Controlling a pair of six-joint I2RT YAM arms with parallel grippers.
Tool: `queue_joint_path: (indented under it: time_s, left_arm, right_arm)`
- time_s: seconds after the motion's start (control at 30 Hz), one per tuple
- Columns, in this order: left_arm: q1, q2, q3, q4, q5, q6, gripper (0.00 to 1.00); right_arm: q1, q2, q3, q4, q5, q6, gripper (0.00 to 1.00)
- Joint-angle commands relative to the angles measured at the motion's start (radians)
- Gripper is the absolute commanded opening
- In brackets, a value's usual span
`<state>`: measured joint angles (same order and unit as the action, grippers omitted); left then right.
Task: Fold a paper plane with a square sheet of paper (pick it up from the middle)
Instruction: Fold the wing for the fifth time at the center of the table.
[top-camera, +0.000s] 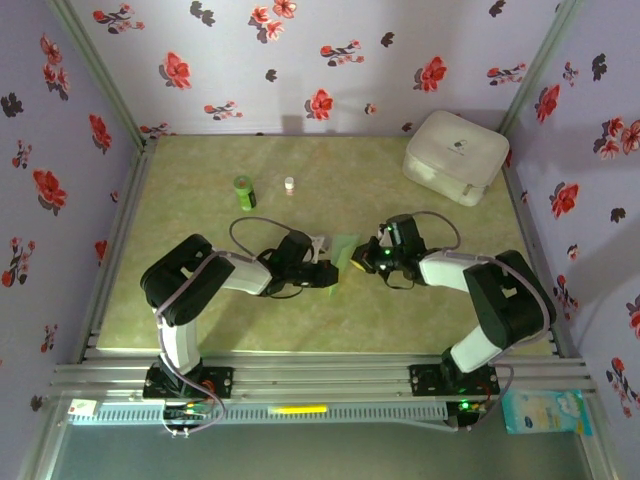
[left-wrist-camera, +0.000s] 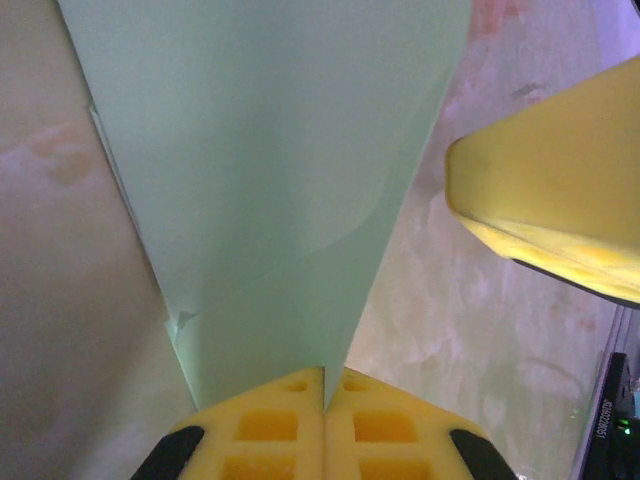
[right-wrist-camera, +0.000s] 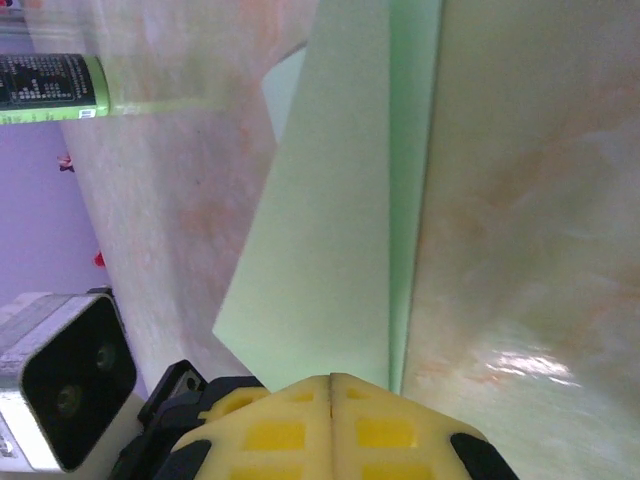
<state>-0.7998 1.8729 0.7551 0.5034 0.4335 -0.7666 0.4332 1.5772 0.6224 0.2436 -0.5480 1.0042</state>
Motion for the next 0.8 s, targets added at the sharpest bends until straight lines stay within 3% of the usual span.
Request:
queue_joint_path:
  time_s: [0.0,0.27,0.5,0.77]
  left_arm:
    - [0.020,0.003,-0.051,-0.076,0.026,-0.010,0.00]
    - [0.043,-0.022,-0.098,-0.051,0.052,0.011,0.00]
    - [0.053,-0.030,-0.118,-0.048,0.049,0.052,0.00]
    - [0.057,-0.014,-0.141,-0.011,0.047,0.087,0.00]
  right_arm:
    - [0.006,0.016,0.023,0.027,-0.011,-0.026,0.04]
    - [0.024,-0.021,0.000,0.037,0.021,-0.040,0.03]
    - [0.076,-0.142,-0.092,0.112,0.173,-0.108,0.02]
    - [0.088,-0.121,-0.062,0.081,0.133,-0.124,0.03]
